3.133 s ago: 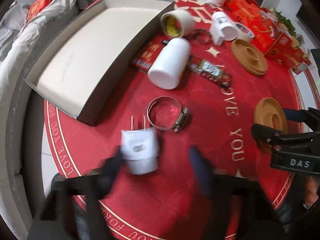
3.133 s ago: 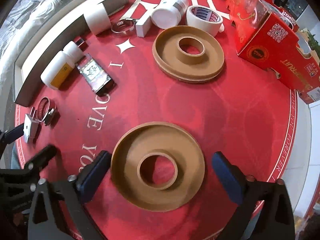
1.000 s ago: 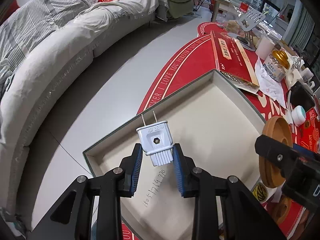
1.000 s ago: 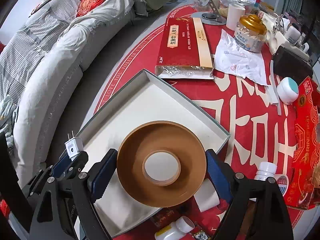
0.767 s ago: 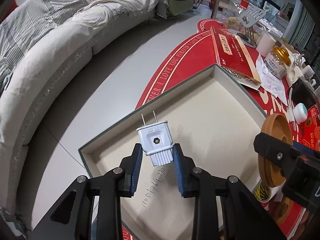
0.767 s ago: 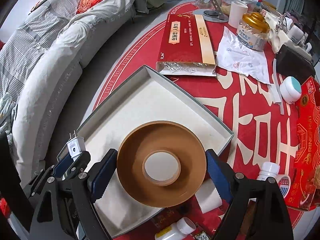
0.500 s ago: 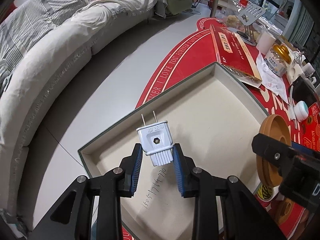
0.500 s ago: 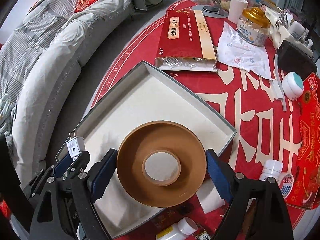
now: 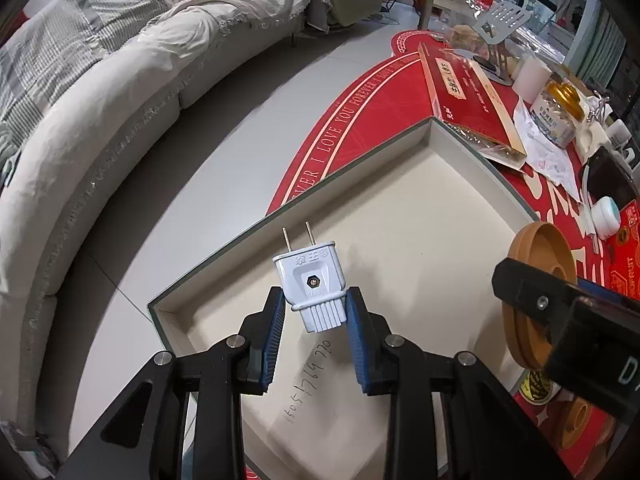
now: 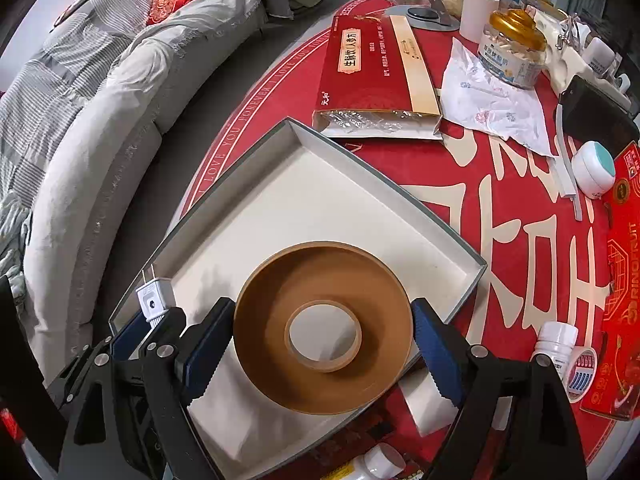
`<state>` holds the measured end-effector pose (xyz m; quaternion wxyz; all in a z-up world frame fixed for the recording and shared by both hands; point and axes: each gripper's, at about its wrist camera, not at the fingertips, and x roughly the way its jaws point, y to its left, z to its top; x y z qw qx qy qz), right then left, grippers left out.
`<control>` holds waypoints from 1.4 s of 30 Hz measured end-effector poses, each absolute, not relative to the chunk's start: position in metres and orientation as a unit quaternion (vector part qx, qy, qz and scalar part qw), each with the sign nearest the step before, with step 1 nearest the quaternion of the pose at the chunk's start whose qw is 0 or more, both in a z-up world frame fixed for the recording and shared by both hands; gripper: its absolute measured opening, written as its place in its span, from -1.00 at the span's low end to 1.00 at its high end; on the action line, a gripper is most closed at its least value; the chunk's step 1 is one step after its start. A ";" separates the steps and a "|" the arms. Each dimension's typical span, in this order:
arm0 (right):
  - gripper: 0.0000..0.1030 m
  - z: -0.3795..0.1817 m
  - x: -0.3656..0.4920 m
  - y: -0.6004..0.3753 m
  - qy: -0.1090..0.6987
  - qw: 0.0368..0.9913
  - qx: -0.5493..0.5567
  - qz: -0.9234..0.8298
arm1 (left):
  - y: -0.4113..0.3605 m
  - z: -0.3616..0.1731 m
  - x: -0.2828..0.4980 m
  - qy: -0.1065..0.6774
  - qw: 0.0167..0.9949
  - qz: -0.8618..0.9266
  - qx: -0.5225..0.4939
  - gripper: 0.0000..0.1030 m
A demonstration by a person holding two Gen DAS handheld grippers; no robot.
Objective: Organize rigid objects
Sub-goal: 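Drop the plug from the left tool while the right tool releases the ring, then grasp the white pill bottle with yellow label using the right tool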
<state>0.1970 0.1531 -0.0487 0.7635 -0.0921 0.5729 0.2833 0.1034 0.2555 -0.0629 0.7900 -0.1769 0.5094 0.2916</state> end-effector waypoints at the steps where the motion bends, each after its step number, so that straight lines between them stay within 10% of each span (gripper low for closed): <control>1: 0.71 -0.050 0.198 0.153 0.574 0.763 -0.092 0.283 | 0.255 -0.064 0.104 0.510 0.790 0.290 -0.177 -0.34; 3: 0.71 -0.050 0.198 0.154 0.576 0.762 -0.089 0.283 | 0.254 -0.064 0.105 0.509 0.792 0.287 -0.175 -0.21; 6: 0.73 -0.053 0.200 0.152 0.583 0.754 -0.074 0.293 | 0.252 -0.060 0.104 0.502 0.798 0.292 -0.163 0.72; 11: 0.99 -0.045 0.201 0.134 0.578 0.765 -0.043 0.281 | 0.249 -0.055 0.098 0.503 0.799 0.290 -0.154 1.00; 35: 0.99 -0.103 0.071 0.088 0.457 0.721 -0.345 0.391 | 0.199 -0.044 -0.031 0.509 0.802 0.239 -0.201 1.00; 37: 0.90 -0.107 0.075 0.088 0.478 0.712 -0.332 0.394 | 0.197 -0.047 -0.036 0.515 0.799 0.239 -0.199 1.00; 39: 0.38 -0.110 0.074 0.083 0.493 0.708 -0.319 0.392 | 0.194 -0.050 -0.039 0.520 0.797 0.237 -0.195 1.00; 42: 0.35 -0.109 0.069 0.074 0.503 0.715 -0.296 0.385 | 0.188 -0.052 -0.040 0.527 0.796 0.231 -0.191 1.00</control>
